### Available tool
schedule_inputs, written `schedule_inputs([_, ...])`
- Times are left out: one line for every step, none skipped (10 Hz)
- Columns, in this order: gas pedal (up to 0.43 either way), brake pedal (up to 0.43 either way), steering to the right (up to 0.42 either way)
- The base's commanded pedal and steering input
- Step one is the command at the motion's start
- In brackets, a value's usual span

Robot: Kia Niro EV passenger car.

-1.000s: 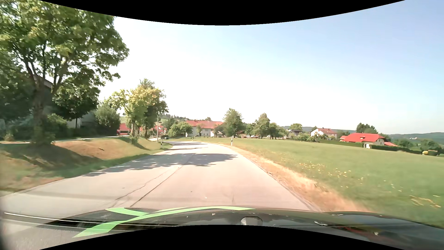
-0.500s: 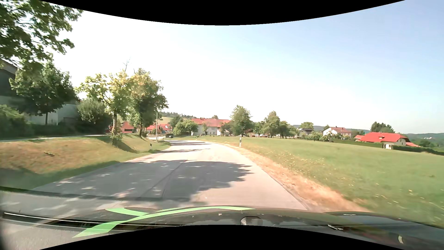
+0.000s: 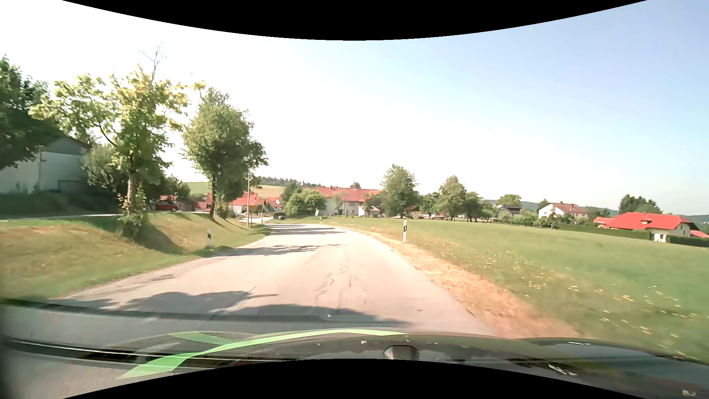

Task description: Follow the waypoints while adhering to traffic rules and regulations

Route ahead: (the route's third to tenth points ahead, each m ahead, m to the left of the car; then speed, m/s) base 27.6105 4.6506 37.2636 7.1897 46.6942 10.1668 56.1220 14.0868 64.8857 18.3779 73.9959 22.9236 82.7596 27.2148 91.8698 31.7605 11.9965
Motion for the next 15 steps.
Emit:
schedule_inputs([0.067,0.0,-0.036])
schedule_inputs([0.067,0.0,-0.036])
schedule_inputs([0.067,0.0,-0.036])
schedule_inputs([0.067,0.0,-0.036])
schedule_inputs([0.067,0.0,-0.036])
schedule_inputs([0.067,0.0,-0.036])
schedule_inputs([0.067,0.0,-0.037])
schedule_inputs([0.067,0.0,-0.036])
schedule_inputs([0.067,0.0,-0.036])
schedule_inputs([0.067,0.0,-0.036])
schedule_inputs([0.067,0.0,-0.035])
schedule_inputs([0.067,0.0,-0.035])
schedule_inputs([0.067,0.0,-0.035])
schedule_inputs([0.067,0.0,-0.034])
schedule_inputs([0.067,0.0,-0.034])
